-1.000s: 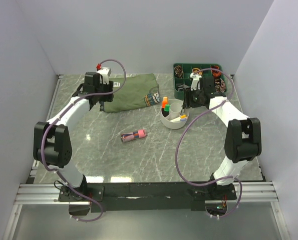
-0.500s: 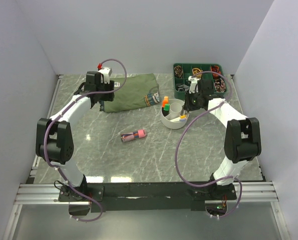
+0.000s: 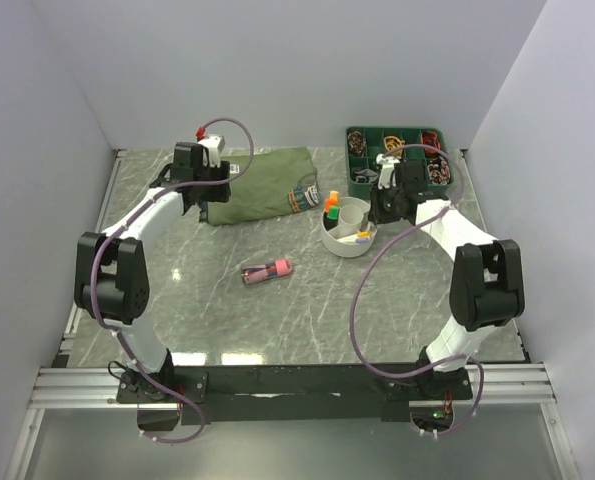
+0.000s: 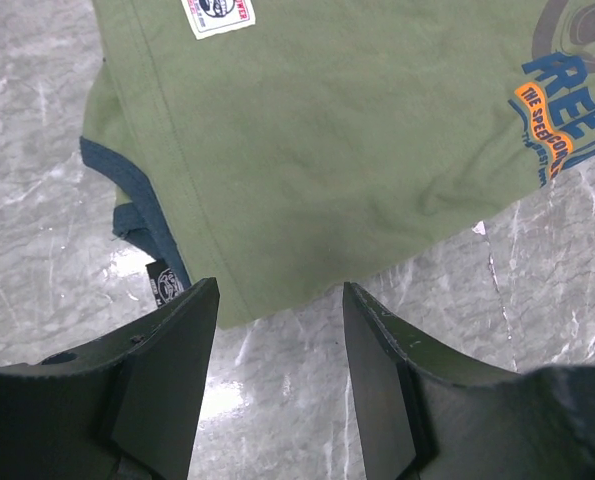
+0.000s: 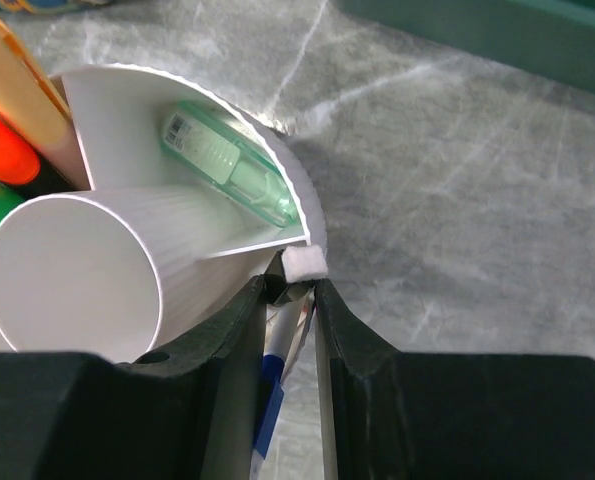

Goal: Sort the stationery into containers
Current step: Move the storage box to the center of the board.

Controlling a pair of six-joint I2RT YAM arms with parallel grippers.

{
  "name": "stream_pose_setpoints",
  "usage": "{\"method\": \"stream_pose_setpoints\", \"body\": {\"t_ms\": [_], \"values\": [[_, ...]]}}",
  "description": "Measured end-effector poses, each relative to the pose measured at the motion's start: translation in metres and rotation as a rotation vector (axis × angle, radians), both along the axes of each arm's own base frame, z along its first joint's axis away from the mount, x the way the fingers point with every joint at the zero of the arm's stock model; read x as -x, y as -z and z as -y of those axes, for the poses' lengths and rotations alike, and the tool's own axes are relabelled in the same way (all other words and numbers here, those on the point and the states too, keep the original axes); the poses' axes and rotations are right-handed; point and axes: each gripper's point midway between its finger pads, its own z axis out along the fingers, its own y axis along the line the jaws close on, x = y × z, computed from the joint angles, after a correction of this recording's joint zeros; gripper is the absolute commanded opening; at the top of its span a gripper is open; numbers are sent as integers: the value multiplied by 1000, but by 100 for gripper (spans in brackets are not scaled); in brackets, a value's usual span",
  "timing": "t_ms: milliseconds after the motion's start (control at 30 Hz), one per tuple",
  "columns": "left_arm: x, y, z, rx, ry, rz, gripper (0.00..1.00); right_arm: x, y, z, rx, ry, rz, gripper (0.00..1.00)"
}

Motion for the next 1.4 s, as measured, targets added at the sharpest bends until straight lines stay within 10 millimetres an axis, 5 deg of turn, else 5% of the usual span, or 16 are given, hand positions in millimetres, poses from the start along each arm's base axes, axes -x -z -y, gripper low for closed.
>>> {"method": "stream_pose_setpoints", "body": {"t_ms": [400,600,867,1067,1167,1200,1333,1400], "values": [[-7,8,8,25,25,-29,66,52,-6,14,49,-27,-4,0],[-8,5,12,36,41,-24,66,77,3,40,47,20,-50,0],[-1,5,24,59,127,-36,67,77,3,113,33,234,-64,0],[10,6,45,60,243,-41,68,78,2,119,42,250,-62,0],[20,8,59,64,318,-55,70,78,2,118,41,250,-62,22],[24,9,63,66,345,-60,70,78,2,117,36,246,-62,45],[53,14,76,51,529,-101,72,82,-5,109,2,219,-55,69],[66,14,77,40,603,-116,72,83,-12,105,-15,208,-40,73]]}}
